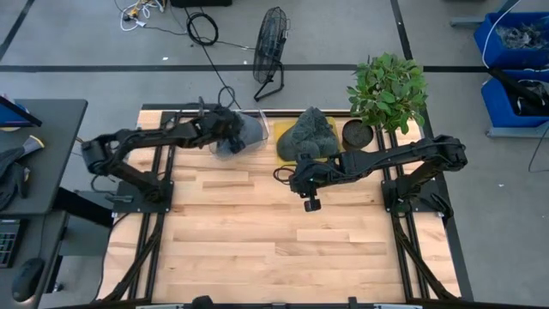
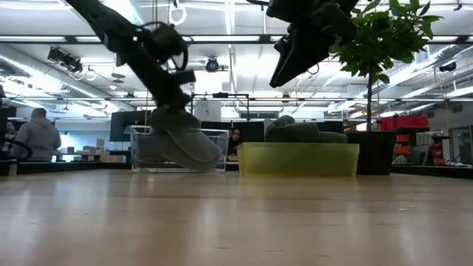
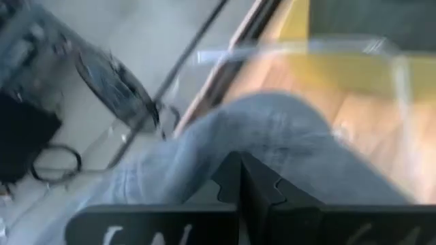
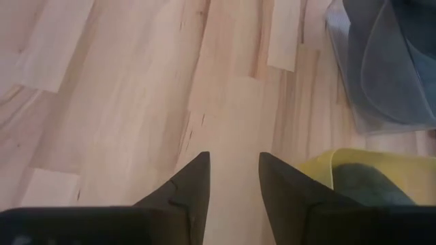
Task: Pick & Place hat
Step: Put the gray cap into the transparent bin, then return to Home Position
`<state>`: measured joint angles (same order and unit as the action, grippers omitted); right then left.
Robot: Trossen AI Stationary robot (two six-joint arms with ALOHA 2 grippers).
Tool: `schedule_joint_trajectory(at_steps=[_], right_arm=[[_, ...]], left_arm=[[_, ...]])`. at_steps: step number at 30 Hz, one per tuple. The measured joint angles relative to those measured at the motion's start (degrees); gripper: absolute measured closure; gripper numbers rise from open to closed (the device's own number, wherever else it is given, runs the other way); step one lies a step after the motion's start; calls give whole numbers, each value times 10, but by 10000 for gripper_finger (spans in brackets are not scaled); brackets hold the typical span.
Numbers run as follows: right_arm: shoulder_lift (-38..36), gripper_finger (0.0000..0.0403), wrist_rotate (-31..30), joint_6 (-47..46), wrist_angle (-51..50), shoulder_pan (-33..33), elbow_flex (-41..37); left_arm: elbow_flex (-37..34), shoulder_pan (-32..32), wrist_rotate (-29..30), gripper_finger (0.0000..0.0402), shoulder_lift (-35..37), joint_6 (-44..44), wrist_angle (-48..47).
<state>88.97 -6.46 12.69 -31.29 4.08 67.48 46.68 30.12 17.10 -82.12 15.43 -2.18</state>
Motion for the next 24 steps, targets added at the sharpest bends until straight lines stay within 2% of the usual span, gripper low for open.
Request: schedule_joint_trajectory(at_steps=[10,14,18,24], right_arm=[[0,273,0,0,0,0,0],[0,273,0,0,0,0,0],[0,273,0,-2,0,0,0],[0,273,-2,-2,-3,0,0]], left_arm=[[4,38,-11,398,-93,-62,-80],[3,40,-12,399,-103,-61,-77],[-1,29,-3,399,-64,-58,-66],[24,-10,0,399,77,-73,-139]])
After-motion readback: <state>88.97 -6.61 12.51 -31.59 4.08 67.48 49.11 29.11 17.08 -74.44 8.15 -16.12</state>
